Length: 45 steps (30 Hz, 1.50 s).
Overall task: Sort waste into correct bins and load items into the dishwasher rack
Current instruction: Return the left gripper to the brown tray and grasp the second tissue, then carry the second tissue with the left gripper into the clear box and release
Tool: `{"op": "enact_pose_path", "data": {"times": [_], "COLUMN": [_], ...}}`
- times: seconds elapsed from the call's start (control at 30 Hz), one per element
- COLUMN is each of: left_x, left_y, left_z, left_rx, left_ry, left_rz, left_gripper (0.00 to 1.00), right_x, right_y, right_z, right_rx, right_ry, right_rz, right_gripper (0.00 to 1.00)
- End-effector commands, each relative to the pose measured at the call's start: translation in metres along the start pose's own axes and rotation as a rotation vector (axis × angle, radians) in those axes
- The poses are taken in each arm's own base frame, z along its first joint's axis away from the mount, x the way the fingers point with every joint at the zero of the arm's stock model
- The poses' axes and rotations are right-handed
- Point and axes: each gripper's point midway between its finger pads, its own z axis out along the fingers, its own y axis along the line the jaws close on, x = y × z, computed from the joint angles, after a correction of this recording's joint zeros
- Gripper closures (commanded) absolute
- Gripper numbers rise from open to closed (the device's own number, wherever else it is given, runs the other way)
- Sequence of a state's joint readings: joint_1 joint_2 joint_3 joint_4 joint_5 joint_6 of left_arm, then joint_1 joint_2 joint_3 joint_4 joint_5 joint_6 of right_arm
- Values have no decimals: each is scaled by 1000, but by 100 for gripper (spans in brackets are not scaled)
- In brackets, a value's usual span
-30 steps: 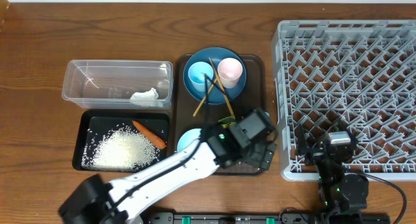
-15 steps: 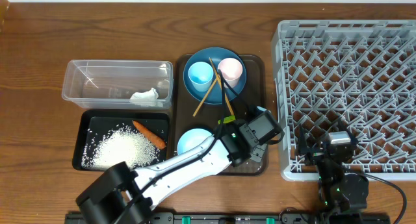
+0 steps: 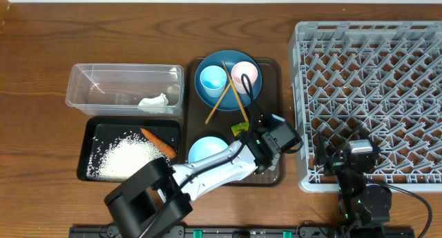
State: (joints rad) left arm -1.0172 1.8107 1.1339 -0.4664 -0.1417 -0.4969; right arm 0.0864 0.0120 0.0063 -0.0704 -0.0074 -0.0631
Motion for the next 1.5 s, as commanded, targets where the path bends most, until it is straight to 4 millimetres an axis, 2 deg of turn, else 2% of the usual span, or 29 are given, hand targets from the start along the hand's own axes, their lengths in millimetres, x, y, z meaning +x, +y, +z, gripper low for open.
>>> {"op": "enact_pose_path", "data": {"times": [0.0,0.1,0.3,0.4,0.53,0.63,0.8,0.93,1.03,1.17,1.27,1.47], "left_x": [-3,-3,-3,-3,-9,-19,-36,-41,-47,-58,-67,-75], "left_y": [5,5,5,5,3,1,0,8,25,62,100,188], "left_z": [1,1,1,1,-7,-24,-67,-97,-113,-126,-129,-126], "left_rx": [-29,-29,-29,-29,-17,11,66,86,81,46,-1,-126], "left_ry": [-15,-14,-14,-14,-35,-78,-167,-208,-231,-261,-273,-278], "left_rz": [10,10,10,11,12,1,-23,-40,-77,-165,-254,-461], "left_gripper": [60,75,81,94,94,94,94,94,94,94,94,94], "right_x": [1,1,1,1,1,1,1,1,1,1,1,1], "right_y": [1,1,1,1,1,1,1,1,1,1,1,1], "right_z": [0,0,0,0,0,0,0,0,0,0,0,0], "right_rx": [-6,-6,-6,-6,-6,-6,-6,-6,-6,-6,-6,-6], "right_ry": [1,1,1,1,1,1,1,1,1,1,1,1], "right_rz": [-13,-13,-13,-13,-13,-13,-13,-13,-13,-13,-13,-13], "right_gripper": [1,1,1,1,1,1,1,1,1,1,1,1]}}
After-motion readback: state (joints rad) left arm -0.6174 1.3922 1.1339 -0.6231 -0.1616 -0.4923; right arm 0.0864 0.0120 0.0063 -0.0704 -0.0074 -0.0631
